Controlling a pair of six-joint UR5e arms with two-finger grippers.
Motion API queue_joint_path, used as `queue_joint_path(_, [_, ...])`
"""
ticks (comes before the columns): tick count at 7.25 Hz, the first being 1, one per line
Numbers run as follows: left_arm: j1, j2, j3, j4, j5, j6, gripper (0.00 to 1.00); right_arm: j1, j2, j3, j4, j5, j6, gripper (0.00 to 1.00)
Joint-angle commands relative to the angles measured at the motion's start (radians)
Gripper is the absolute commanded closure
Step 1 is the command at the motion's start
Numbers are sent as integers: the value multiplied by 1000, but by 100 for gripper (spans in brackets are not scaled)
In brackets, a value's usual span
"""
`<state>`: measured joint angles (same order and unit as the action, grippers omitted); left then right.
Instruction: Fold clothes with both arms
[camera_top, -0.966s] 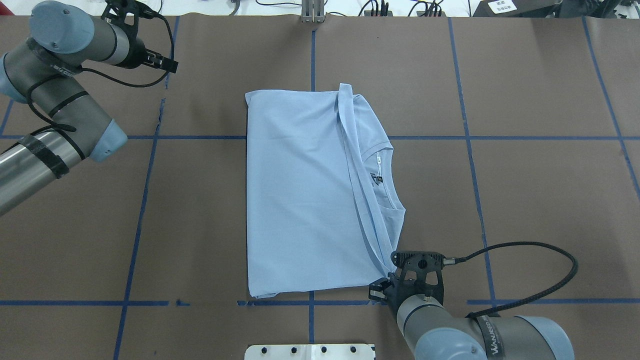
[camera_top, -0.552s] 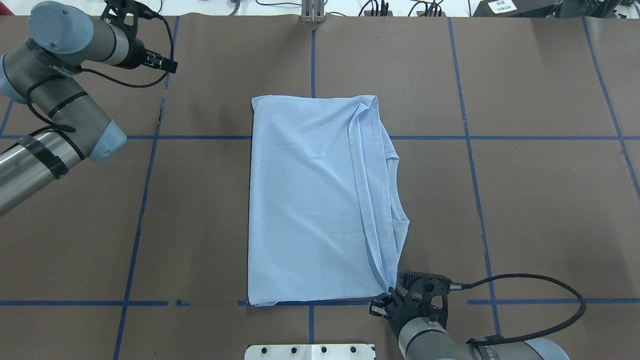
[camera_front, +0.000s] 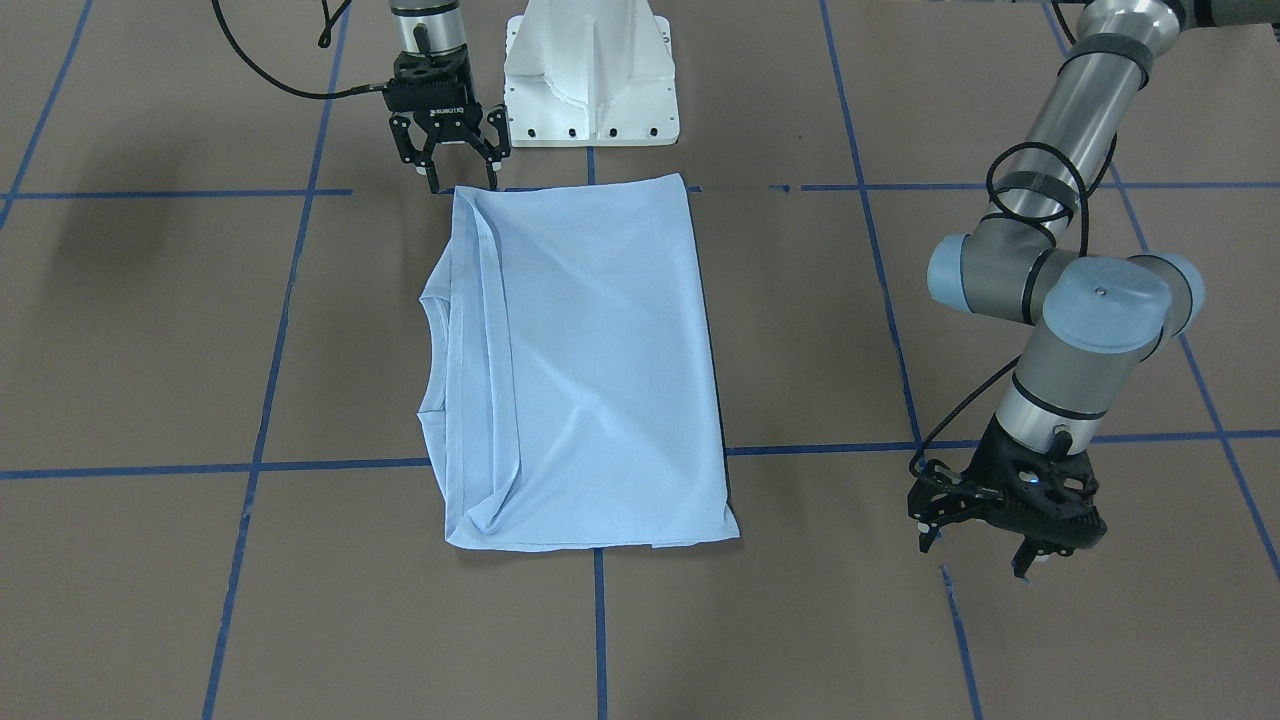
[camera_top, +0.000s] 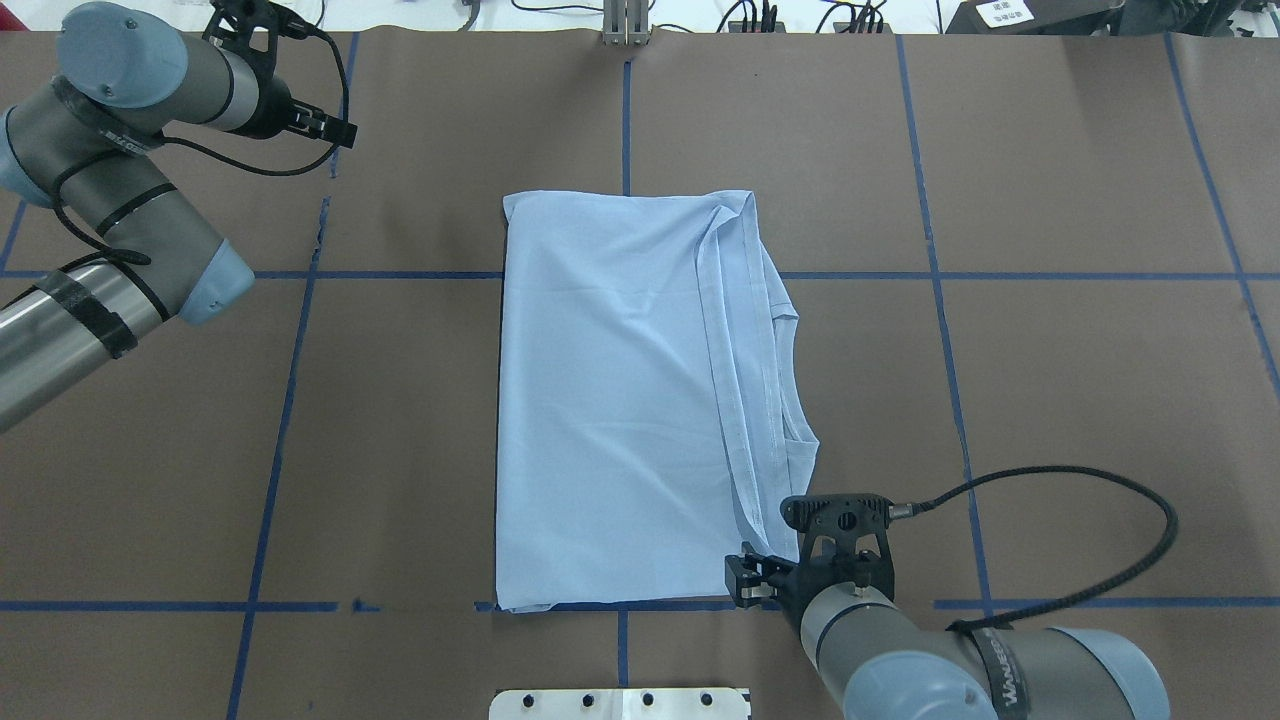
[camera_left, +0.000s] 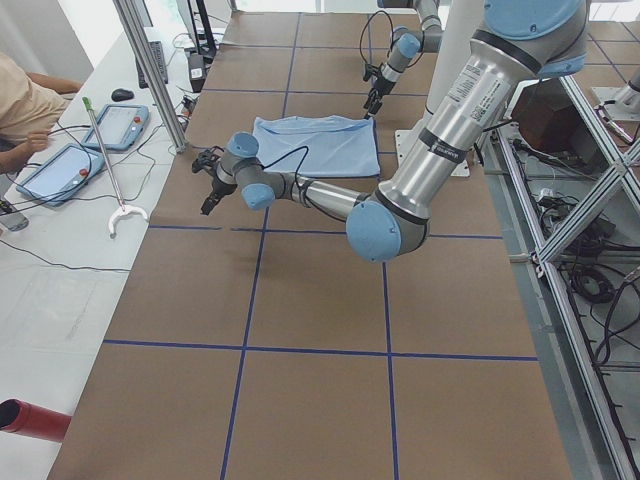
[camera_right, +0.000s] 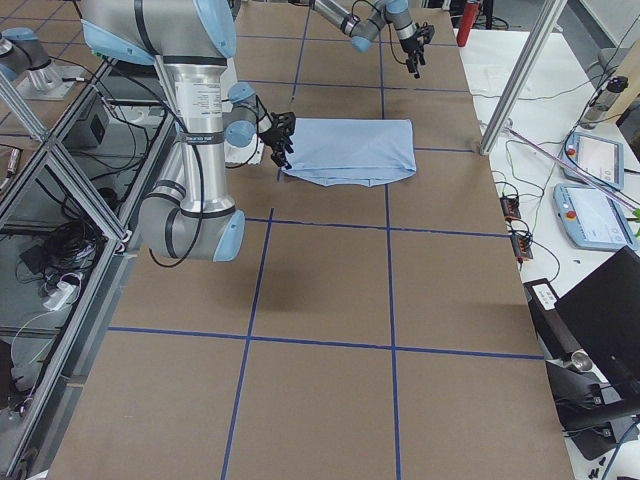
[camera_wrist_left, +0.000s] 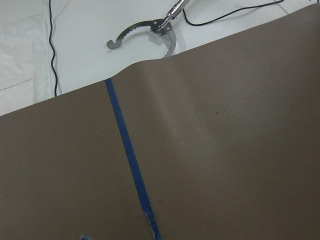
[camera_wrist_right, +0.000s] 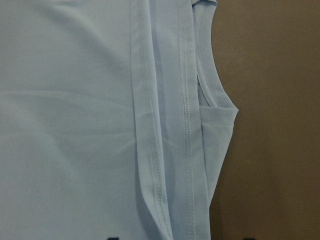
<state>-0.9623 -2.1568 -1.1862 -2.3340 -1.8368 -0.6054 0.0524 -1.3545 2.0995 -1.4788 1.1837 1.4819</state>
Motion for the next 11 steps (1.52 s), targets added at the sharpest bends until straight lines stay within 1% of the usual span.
queue_joint_path(1, [1, 0, -1, -1, -35, -1, 0, 85, 81, -95, -1, 118, -206, 0])
queue_joint_path(2, [1, 0, -1, -1, -35, -1, 0, 92, 104, -113, -12, 157, -251, 0])
queue_joint_path(3, [1, 0, -1, -1, -35, -1, 0, 95, 104, -127, -15, 180, -253, 0])
queue_joint_path(4, [1, 0, -1, -1, -35, -1, 0, 96, 106, -156, -15, 181, -256, 0])
queue_joint_path(5, [1, 2, -1, -1, -35, -1, 0, 99, 107, -162, -15, 183, -279, 0])
queue_joint_path(6, [2, 11, -1, -2, -35, -1, 0, 109, 107, -161, -44, 188, -293, 0])
queue_joint_path(7, [4, 11, -4, -2, -35, -1, 0, 127, 109, -151, -88, 220, -299, 0])
queue_joint_path(11, [5, 25, -24, -2, -35, -1, 0, 170, 94, -150, -94, 249, -350, 0])
